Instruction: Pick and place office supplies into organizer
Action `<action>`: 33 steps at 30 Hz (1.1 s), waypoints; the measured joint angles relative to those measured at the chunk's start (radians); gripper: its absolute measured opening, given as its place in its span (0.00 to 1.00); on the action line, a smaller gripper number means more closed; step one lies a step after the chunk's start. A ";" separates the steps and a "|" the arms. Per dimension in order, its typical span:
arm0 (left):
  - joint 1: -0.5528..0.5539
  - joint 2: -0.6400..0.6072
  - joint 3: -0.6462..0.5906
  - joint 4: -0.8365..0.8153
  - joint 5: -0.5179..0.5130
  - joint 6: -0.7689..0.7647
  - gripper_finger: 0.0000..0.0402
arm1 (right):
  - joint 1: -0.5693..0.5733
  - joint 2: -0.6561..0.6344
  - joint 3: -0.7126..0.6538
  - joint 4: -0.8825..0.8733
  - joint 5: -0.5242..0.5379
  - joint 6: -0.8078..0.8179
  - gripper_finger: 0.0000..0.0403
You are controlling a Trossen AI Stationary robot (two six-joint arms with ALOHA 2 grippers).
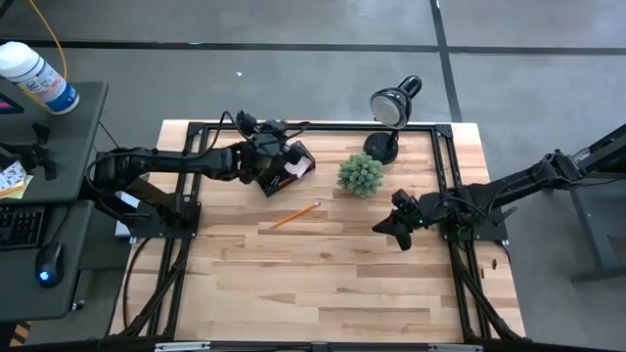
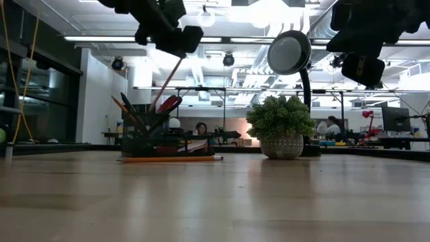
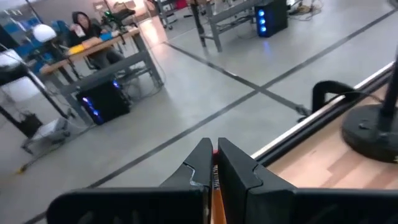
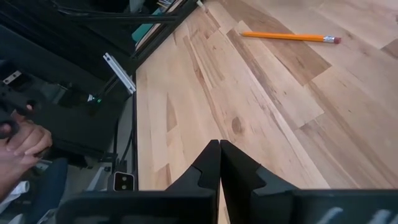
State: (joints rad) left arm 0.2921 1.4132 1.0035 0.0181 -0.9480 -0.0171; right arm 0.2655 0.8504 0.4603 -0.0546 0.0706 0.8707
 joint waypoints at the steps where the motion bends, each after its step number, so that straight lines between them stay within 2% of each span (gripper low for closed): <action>1: 0.003 0.000 0.000 0.000 -0.008 0.011 0.00 | -0.003 0.000 0.000 0.000 -0.002 0.000 0.01; 9: 0.038 0.013 -0.002 -0.081 -0.002 0.010 0.00 | -0.011 0.000 0.000 0.000 -0.014 -0.008 0.01; 13: 0.043 0.011 -0.066 -0.045 -0.016 -0.039 0.00 | -0.011 0.000 0.000 0.000 -0.015 -0.008 0.01; 17: 0.043 0.008 -0.156 0.051 -0.021 -0.080 0.00 | -0.011 0.000 0.000 -0.001 -0.015 -0.008 0.00; 22: 0.042 0.009 -0.245 0.257 0.023 -0.092 0.00 | -0.011 0.000 0.000 -0.001 -0.014 -0.007 0.01; 28: 0.042 0.008 -0.195 0.296 0.048 -0.043 0.00 | -0.011 0.000 0.000 -0.001 -0.011 -0.006 0.01; 33: 0.040 -0.003 -0.097 0.297 0.065 0.116 0.00 | -0.011 0.000 0.000 -0.001 -0.011 -0.004 0.00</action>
State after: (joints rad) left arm 0.3325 1.4100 0.9061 0.3154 -0.8830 0.0991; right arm 0.2543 0.8505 0.4603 -0.0555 0.0597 0.8665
